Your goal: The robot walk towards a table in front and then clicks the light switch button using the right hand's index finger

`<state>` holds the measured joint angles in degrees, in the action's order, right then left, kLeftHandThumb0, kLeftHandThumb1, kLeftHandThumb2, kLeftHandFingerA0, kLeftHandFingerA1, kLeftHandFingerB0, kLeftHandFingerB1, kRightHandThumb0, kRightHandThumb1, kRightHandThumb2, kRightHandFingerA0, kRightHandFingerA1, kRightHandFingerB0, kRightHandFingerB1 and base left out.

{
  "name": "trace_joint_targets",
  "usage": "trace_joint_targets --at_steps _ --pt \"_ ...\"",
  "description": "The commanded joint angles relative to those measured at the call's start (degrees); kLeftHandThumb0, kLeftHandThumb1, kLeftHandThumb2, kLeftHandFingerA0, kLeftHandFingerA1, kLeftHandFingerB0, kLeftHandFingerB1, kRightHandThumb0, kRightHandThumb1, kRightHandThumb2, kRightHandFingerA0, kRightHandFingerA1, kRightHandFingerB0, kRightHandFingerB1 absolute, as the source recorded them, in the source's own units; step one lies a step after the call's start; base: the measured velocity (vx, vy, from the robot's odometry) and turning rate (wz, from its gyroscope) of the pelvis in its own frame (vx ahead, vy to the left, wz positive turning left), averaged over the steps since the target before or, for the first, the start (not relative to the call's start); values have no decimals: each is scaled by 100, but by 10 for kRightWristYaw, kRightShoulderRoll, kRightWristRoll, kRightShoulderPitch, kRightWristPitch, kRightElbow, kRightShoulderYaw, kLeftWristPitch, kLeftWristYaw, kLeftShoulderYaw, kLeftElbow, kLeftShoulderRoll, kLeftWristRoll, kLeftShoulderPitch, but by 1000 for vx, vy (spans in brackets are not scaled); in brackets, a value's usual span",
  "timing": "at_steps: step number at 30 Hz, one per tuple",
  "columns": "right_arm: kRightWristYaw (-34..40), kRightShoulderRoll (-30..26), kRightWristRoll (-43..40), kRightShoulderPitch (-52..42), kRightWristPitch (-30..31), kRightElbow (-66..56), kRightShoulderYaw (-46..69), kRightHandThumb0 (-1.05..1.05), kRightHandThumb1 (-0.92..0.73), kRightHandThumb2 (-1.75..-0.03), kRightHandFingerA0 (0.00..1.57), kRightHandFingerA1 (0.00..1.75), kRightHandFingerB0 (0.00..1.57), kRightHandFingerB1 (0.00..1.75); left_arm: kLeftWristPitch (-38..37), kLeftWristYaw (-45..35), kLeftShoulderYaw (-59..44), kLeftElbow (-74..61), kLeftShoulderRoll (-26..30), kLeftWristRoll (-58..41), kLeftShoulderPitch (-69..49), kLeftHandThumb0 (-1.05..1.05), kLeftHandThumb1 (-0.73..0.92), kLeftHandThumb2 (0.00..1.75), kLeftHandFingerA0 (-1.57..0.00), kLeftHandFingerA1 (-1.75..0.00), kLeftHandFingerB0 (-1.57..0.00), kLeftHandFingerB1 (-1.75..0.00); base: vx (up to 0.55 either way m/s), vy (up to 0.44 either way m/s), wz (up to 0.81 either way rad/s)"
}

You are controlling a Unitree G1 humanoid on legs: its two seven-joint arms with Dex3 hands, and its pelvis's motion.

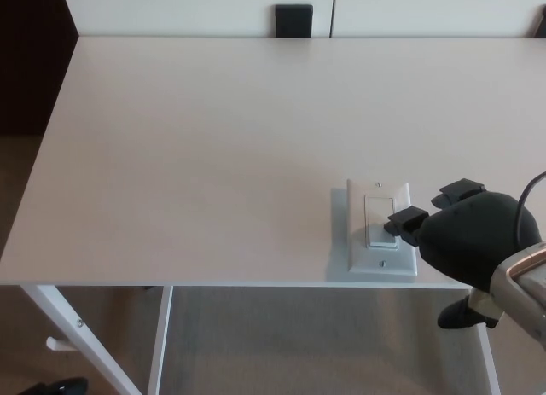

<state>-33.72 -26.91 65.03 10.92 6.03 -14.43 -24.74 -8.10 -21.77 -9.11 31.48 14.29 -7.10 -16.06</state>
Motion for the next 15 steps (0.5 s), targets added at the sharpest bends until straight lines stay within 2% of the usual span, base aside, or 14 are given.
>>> trace_joint_targets --at_steps 1,15 --pt "7 -3 -5 -13 -6 -7 -1 -75 -41 -75 11 40 19 38 19 -4 -5 -6 8 -7 -1 -37 56 57 -44 -41 -42 -38 0 0 0" --pt "26 -5 -2 -37 -20 -6 -11 -75 -40 -75 12 40 21 38 18 -6 -3 -8 12 -1 2 -37 56 56 -41 -40 -42 -38 0 0 0"
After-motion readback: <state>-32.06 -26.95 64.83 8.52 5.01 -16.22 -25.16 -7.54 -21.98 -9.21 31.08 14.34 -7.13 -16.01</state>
